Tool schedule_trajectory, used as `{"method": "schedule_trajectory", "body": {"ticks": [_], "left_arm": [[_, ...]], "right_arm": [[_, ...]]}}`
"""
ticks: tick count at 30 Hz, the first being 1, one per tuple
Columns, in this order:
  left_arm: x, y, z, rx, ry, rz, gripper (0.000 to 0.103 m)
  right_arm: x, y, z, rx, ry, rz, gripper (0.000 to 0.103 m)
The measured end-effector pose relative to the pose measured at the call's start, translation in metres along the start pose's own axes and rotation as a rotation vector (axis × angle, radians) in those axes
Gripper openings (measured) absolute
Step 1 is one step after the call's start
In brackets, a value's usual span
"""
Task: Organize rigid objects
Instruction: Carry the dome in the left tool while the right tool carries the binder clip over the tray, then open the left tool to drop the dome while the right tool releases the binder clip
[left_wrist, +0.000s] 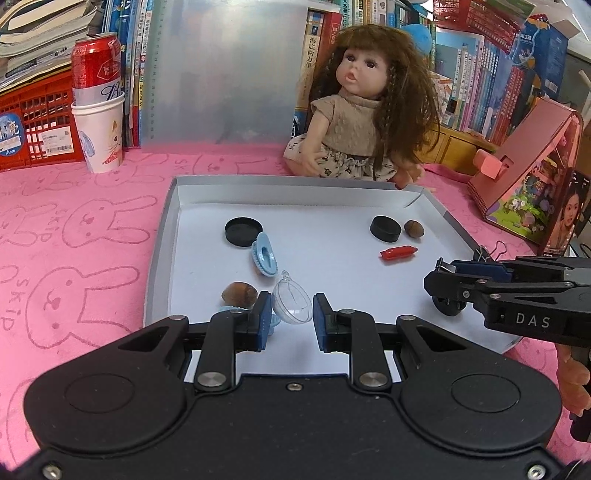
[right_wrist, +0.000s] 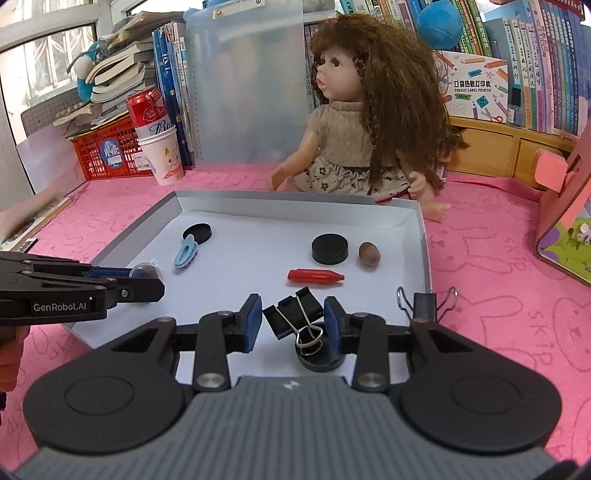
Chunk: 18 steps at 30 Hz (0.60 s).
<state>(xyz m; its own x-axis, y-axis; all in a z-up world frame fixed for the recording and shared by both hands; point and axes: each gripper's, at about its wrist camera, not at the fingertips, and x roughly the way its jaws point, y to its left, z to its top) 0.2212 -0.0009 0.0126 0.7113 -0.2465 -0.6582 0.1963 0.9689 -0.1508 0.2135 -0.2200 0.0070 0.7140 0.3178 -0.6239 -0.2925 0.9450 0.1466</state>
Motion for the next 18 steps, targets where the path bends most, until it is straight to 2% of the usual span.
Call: {"method": "schedule_trajectory", "body": {"ticks": [12, 18], "left_arm": [[-0.004, -0.008, -0.006, 0.030, 0.000, -0.041, 0.023], [0.002, -0.009, -0.007, 0.031, 0.013, -0.032, 0.023]], "right_arm": [[0.005, 0.006, -0.002, -0.015, 0.005, 0.036, 0.042], [0.012, 0.010, 0.001, -0.011, 0.007, 0.025, 0.042]]}}
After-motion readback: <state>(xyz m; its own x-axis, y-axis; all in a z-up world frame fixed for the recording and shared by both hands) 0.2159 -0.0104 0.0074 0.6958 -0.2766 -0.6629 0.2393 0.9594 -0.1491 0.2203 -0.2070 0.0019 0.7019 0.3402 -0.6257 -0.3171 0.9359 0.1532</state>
